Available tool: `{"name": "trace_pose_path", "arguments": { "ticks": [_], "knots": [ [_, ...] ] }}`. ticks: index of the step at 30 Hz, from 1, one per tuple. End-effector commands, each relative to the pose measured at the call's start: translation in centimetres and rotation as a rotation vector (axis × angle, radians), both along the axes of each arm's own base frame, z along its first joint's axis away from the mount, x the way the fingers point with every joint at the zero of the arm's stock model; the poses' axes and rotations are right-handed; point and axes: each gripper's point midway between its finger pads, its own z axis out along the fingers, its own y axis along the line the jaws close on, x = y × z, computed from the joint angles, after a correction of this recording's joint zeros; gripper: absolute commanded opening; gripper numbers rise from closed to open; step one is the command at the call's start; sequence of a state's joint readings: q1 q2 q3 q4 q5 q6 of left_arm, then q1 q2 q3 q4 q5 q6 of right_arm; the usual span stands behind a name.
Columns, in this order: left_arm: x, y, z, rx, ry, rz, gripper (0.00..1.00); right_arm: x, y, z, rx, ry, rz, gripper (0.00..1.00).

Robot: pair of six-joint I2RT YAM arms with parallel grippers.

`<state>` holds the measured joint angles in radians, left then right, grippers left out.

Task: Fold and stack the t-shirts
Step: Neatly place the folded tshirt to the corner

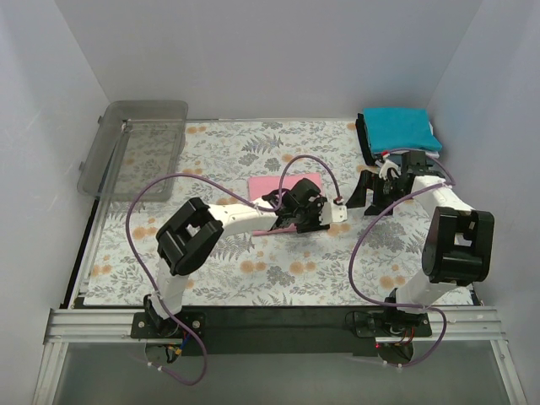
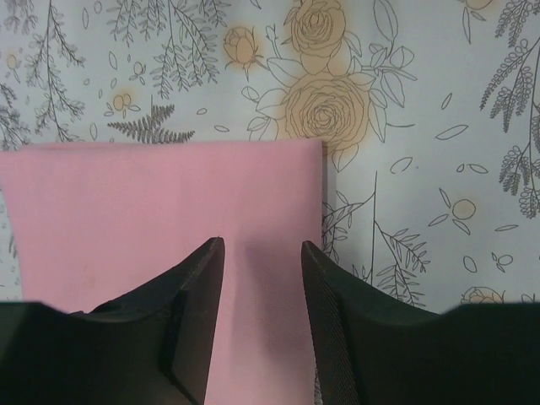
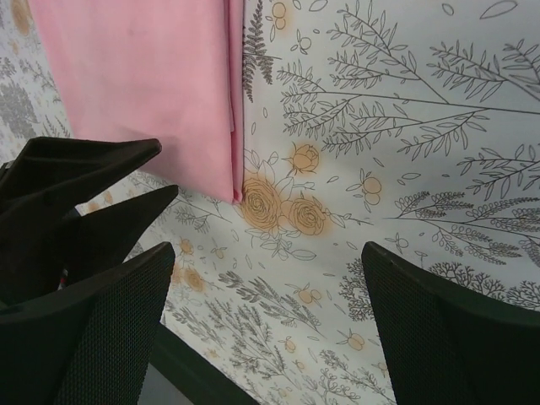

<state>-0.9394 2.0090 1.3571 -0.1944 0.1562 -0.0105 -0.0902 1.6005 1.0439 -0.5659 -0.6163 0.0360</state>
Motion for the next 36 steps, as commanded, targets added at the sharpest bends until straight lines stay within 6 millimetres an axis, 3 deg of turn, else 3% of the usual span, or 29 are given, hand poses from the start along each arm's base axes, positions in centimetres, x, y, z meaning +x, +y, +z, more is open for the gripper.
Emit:
{"name": "trace_pose_path", "arguments": {
  "ticks": [1,7,10,17,28,36],
  "knots": [
    [0.5,-2.0,2.5,-0.048,-0.118,-0.042,0.4,0.1,0.6,0.1,0.066,0.029,-0.015,0.98],
    [-1.0,-3.2,2.6,-0.059,-0.144,-0.102,0.36,-0.3,1.3,0.2,0.147,0.028,-0.049,0.98],
    [-1.0,-3.5,1.5,-0.041,-0.138,-0.102,0.3,-0.5,1.2,0.3,0.181,0.022,-0.065,0.98],
    [-1.8,-3.8,0.5,-0.031,-0.116,-0.112,0.31,-0.6,1.0,0.1,0.216,0.027,-0.088,0.98],
    [-0.8,-3.6,-1.3,-0.016,-0.135,-0.069,0.29,-0.6,0.7,0.0,0.245,0.017,-0.089,0.98],
    [0.2,-4.1,0.9,-0.093,-0.127,-0.027,0.0,0.0,1.4,-0.9,0.326,0.003,-0.131,0.98]
  ]
}}
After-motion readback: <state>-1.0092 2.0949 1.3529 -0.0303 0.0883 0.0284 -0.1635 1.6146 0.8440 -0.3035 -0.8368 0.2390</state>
